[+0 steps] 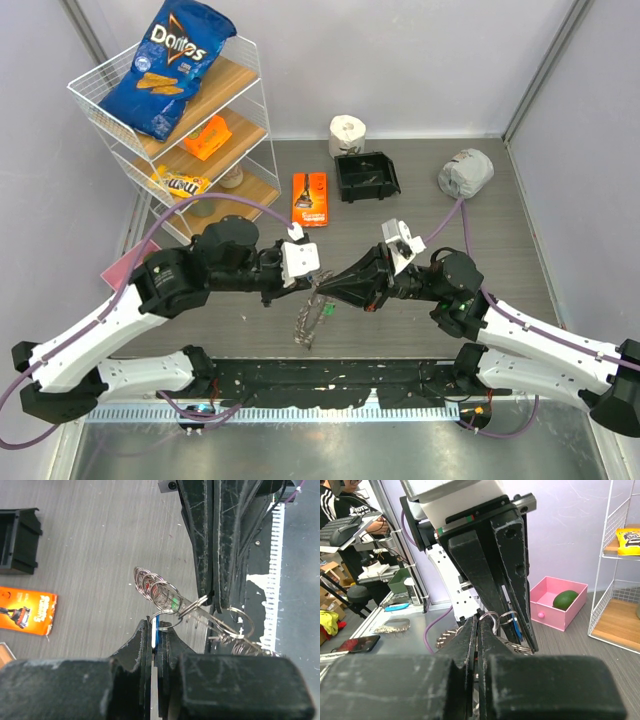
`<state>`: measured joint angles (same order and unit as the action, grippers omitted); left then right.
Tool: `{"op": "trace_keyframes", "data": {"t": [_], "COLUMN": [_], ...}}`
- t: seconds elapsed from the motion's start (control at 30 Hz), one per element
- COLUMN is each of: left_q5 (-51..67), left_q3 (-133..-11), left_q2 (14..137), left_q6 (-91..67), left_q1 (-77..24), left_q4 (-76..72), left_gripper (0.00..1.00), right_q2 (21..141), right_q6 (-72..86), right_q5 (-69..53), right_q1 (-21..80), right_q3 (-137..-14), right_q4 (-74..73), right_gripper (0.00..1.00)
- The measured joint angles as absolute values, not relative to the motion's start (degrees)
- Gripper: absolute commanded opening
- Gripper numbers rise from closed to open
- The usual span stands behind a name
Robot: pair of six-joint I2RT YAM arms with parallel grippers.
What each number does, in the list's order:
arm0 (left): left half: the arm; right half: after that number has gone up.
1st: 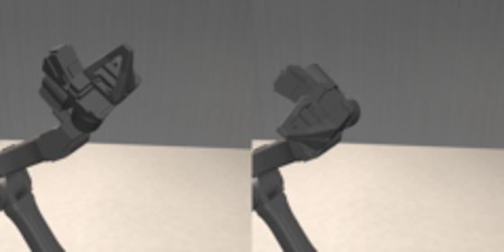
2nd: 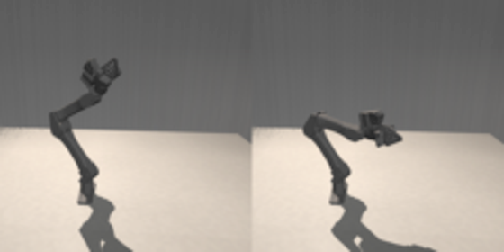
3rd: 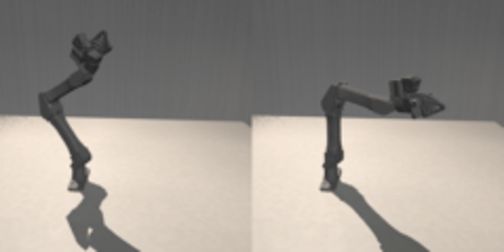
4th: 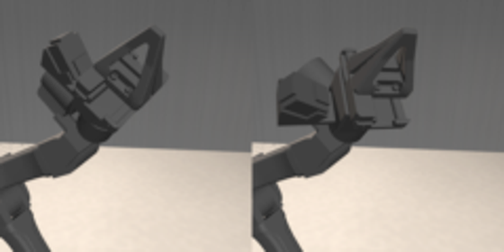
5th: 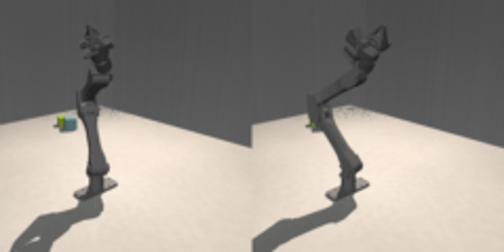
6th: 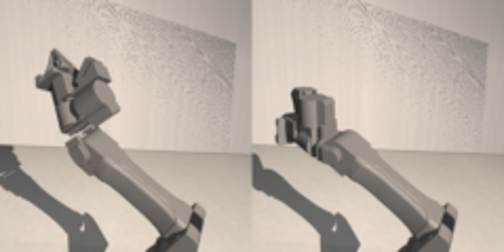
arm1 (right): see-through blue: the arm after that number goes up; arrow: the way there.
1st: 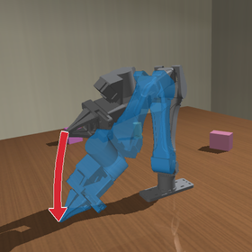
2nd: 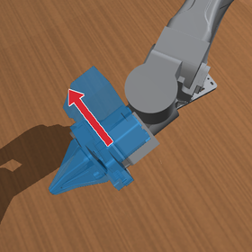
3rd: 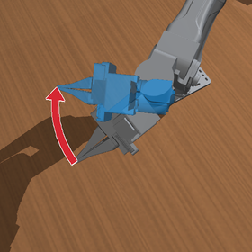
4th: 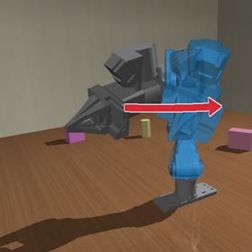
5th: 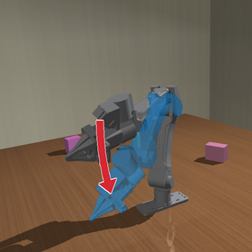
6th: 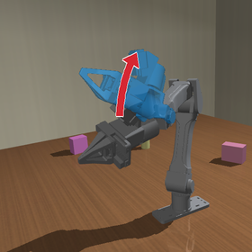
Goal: Remove the keys from the keyring
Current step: Remove the key from the keyring.
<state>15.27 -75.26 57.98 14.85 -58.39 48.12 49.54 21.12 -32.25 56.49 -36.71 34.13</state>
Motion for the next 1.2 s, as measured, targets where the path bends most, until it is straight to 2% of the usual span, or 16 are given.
{"op": "trace_keyframes", "data": {"t": [0.63,0.7,0.73,0.93,1.2], "left_q5": [11.75,11.7,11.66,9.74,10.11], "left_q3": [-75.02,-75.02,-75.02,-75.02,-76.66], "left_q2": [55.75,55.55,55.46,54.96,55.09], "left_q6": [18.48,18.46,18.46,18.46,18.41], "left_q1": [-58.5,-58.5,-58.5,-57.89,-57.58], "left_q4": [47.4,47.42,47.46,48.01,50.96], "left_gripper": [0.0,0.0,0.0,0.0,0.0], "right_q2": [51.68,51.57,51.35,48.27,46.48], "right_q6": [26.96,26.81,26.44,22.44,15.07], "right_q5": [-31.31,-30.98,-30.7,-30.92,-30.79], "right_q1": [56.1,56.1,56.12,56.73,57.14], "right_q3": [-36.71,-36.73,-36.73,-36.75,-37.17], "right_q4": [35.09,34.7,34.17,27.33,18.28], "right_gripper": [0.05,0.09,0.18,0.41,0.43]}}
